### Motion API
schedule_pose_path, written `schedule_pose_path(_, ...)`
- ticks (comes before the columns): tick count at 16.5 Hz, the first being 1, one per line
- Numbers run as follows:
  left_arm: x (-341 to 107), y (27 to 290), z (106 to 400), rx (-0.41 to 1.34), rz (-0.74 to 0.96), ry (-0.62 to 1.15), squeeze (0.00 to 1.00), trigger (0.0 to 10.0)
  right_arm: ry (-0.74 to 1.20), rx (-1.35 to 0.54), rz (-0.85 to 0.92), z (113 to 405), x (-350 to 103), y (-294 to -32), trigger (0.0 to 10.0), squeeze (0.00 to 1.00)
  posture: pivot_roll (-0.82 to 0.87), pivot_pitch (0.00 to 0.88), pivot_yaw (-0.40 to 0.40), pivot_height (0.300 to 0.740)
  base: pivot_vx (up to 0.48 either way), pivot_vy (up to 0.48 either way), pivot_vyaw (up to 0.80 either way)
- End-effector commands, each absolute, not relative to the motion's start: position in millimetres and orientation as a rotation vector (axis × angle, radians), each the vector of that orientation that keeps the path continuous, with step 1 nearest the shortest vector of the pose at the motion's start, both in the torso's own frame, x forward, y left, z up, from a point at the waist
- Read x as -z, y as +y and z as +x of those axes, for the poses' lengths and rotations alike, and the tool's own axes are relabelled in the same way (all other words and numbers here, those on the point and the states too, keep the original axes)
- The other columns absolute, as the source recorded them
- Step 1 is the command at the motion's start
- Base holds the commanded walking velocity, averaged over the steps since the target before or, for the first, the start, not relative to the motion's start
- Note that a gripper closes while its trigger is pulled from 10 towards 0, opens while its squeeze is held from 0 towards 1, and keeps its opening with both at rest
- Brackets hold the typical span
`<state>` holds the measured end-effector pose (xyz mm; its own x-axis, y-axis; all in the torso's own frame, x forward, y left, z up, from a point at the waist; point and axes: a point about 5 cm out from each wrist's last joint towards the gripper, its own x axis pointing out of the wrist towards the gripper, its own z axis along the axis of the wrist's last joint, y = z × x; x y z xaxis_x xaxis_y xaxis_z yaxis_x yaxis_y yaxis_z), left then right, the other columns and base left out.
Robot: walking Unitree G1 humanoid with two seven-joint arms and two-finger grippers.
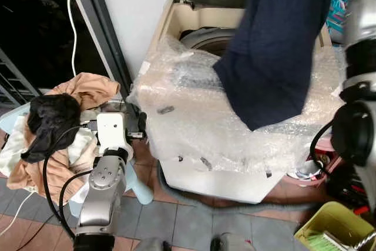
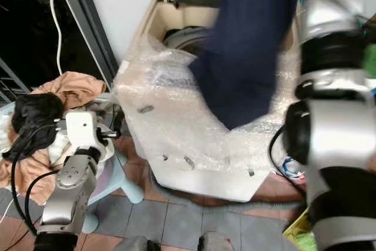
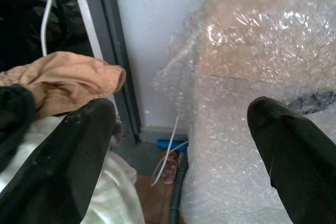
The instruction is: Clothes washing
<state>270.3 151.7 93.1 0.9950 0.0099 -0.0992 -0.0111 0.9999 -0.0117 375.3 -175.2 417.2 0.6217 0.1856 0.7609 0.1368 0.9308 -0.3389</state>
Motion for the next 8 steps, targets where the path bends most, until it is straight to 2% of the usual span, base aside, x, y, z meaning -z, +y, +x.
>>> schedule_pose_path(1,-90.4,155.4,269.0,-0.029,-0.003,0.110,0.00,10.0,-0.779,-0.134,-0.411,388.3,-376.4,-165.1,10.0,0.00,-0.05,0.000,0.064,0.740,0.000,0.000,0.00)
schedule_pose_path(3,-90.5,155.7,268.9,-0.030,-0.002,0.109,0.00,10.0,-0.651,-0.263,-0.412,394.3,-329.1,-150.6,10.0,0.00,-0.05,0.000,0.068,0.740,0.000,0.000,0.00)
schedule_pose_path(5,-89.9,155.6,269.0,-0.026,-0.001,0.115,0.00,10.0,-0.494,-0.468,-0.439,381.8,-259.3,-127.9,10.0,0.00,-0.05,0.000,0.071,0.740,0.000,0.000,0.00)
schedule_pose_path(6,-90.0,154.7,269.4,-0.017,0.002,0.116,0.00,10.0,-0.418,-0.518,-0.415,374.7,-237.3,-125.5,10.0,0.00,-0.06,0.000,0.074,0.740,0.000,0.000,0.00)
schedule_pose_path(8,-90.1,153.1,269.7,-0.007,0.001,0.117,0.00,10.0,-0.350,-0.542,-0.381,369.7,-223.2,-129.8,10.0,0.00,-0.06,0.000,0.077,0.740,0.000,0.000,0.00)
